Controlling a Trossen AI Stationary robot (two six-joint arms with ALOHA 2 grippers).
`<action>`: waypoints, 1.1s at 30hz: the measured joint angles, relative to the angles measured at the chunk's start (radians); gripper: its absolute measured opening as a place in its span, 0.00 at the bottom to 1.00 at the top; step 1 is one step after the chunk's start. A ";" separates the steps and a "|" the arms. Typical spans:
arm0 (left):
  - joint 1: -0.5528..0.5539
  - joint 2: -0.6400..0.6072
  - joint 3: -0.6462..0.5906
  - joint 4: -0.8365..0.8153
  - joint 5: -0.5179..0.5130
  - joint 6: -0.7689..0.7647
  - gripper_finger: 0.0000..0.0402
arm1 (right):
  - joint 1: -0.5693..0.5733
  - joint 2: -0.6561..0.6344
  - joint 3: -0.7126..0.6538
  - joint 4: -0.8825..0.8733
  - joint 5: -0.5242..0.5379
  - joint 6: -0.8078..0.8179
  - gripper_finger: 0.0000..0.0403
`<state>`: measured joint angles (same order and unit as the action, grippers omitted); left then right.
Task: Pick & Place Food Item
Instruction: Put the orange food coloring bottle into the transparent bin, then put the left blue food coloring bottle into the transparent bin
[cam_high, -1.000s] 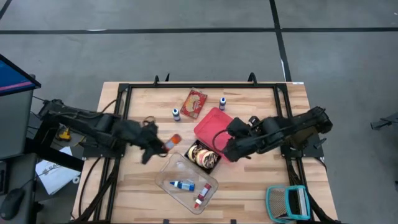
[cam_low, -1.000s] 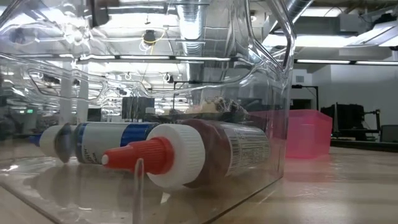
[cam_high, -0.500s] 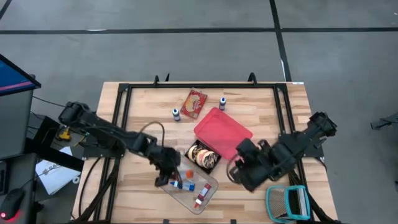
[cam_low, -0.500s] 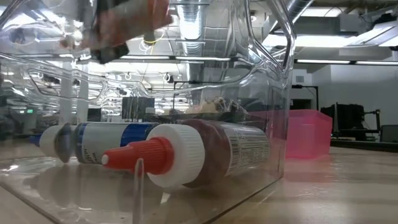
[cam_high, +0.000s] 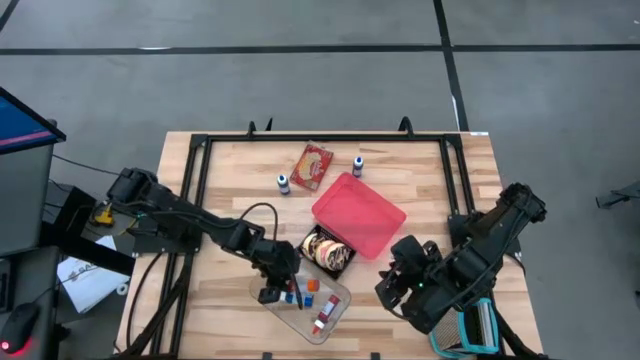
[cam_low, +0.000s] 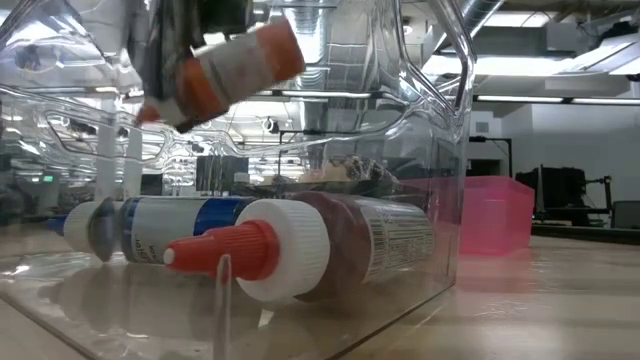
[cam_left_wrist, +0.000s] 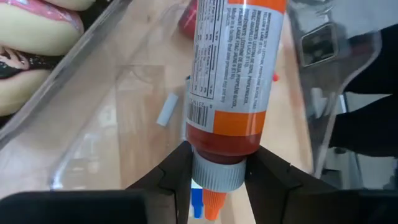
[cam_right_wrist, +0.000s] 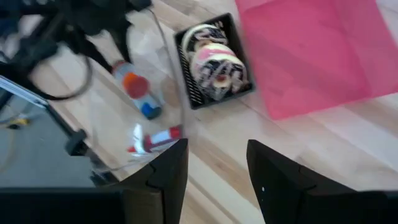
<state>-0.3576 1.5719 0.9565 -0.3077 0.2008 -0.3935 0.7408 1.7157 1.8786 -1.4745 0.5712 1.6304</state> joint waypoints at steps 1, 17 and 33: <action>0.002 0.010 0.000 0.002 -0.003 0.011 0.27 | 0.003 0.000 0.000 0.016 0.008 0.003 0.39; 0.033 -0.130 0.000 -0.007 -0.018 0.081 0.35 | 0.050 0.000 0.000 0.166 0.185 0.019 0.39; 0.153 -0.386 -0.063 -0.038 -0.297 0.054 0.41 | 0.033 0.000 0.000 0.149 0.241 0.019 0.39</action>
<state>-0.2046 1.1861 0.8940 -0.3455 -0.0962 -0.3393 0.7738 1.7157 1.8790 -1.3259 0.8125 1.6495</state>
